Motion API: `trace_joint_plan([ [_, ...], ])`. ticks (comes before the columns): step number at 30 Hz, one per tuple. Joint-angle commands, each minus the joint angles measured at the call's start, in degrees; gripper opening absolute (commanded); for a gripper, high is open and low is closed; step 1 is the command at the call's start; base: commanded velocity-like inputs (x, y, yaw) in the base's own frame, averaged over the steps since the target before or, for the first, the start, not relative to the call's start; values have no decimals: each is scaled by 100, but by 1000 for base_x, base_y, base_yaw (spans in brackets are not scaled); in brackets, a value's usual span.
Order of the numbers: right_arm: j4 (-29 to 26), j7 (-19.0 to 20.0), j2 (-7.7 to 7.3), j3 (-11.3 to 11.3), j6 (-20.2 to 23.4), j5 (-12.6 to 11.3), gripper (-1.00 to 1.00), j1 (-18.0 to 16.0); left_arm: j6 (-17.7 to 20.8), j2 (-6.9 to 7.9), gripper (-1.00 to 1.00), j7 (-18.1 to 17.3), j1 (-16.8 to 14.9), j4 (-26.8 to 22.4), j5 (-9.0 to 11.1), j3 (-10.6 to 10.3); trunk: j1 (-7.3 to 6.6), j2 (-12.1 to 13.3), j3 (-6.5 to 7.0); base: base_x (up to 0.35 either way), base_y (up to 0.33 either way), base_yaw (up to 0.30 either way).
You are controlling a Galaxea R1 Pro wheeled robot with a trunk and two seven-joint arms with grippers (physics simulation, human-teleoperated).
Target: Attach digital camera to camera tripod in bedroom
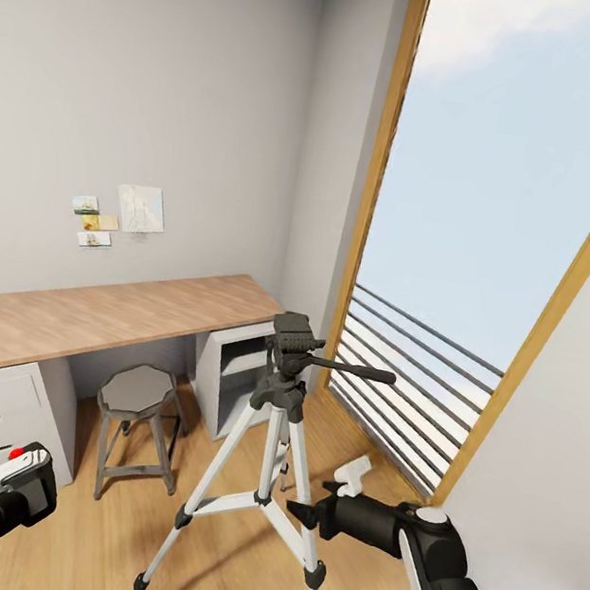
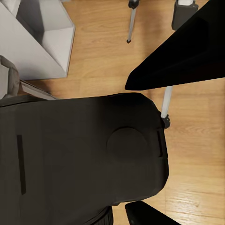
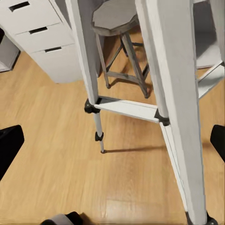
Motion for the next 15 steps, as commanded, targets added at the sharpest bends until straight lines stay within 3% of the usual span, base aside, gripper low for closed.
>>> trace_joint_plan([
  [1,26,-31,7,55,-12,49,100,-7,24,1,-100,47,-5,-7,40,0,4,-14,-14,0,0,0],
  [6,334,-465,44,333,-357,53,100,-18,22,1,-100,41,-6,7,43,0,4,-14,-14,0,0,0],
  [15,708,-782,92,434,-592,57,100,-136,16,1,-100,40,-7,10,36,0,4,-14,-14,0,0,0],
])
